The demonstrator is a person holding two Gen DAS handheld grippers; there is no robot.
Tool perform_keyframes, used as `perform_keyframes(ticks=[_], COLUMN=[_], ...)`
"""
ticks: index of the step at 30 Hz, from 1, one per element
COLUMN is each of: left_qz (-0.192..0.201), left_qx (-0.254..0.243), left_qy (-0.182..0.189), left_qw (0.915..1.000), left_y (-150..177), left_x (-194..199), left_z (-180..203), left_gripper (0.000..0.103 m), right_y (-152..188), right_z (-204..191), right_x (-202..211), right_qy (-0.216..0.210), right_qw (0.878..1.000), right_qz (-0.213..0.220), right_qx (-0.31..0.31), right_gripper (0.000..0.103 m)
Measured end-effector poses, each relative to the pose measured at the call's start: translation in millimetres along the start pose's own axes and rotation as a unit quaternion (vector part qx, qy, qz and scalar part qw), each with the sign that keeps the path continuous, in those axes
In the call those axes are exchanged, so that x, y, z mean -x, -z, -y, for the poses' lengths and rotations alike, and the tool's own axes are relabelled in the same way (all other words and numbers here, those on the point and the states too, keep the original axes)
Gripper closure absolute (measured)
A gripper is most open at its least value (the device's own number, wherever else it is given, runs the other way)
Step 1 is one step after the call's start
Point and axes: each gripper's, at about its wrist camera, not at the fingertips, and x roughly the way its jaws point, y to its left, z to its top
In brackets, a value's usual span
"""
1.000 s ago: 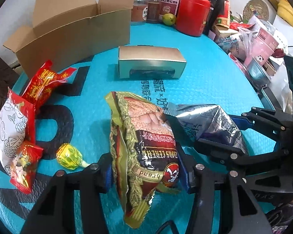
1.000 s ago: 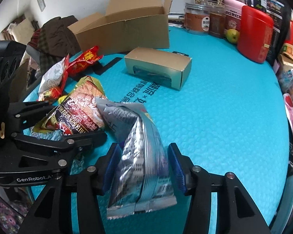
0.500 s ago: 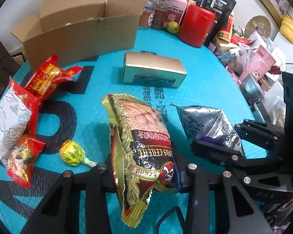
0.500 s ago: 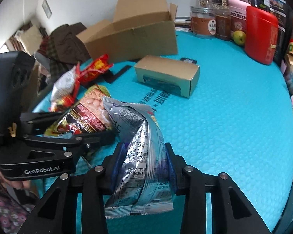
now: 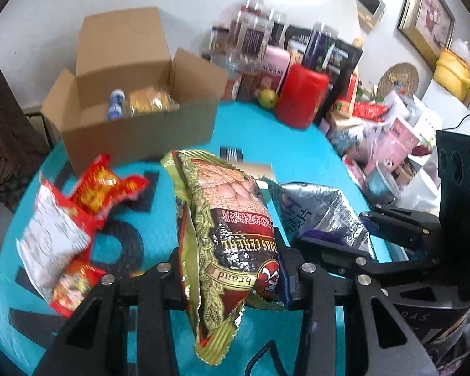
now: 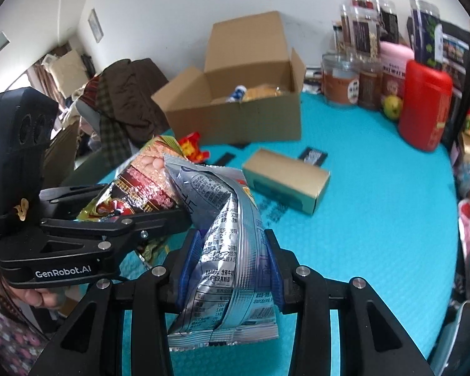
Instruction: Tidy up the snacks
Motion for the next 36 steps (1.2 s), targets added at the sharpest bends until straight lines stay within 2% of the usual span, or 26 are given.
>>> perform_keyframes(ticks=[8,15,20,28,36], left_qz=[0.055,0.105,0.127,0.168,0.184], left_qx=[-0.006,-0.021,-0.027,-0.018,0.007], left_qy=[-0.012,-0.028,-0.032,-0.058,-0.095], left_qw=[0.9984,0.9938,0.9910,0.9839,0.9784], left_y=[-34,-69,-92,-135,-176], left_x=[24,42,47,47,25], left_z=[-5,-6,-14,-39,-73], left_gripper=[0.063,0.063,0.063,0.063,0.063], right_y=[-31,-71,-100,-145,-193], right_z=[-7,-12,-15,-15,-11], right_x=[12,24,26,9,-20], right_qy=[-0.002,0.007,0.010,0.010,0.008], right_qw=[0.999,0.996,0.994,0.990,0.986], right_qz=[0.036,0.069,0.088,0.111,0.128], right_qx=[0.025,0.051,0.070,0.091,0.104], right_gripper=[0.063,0.063,0.063,0.063,0.063])
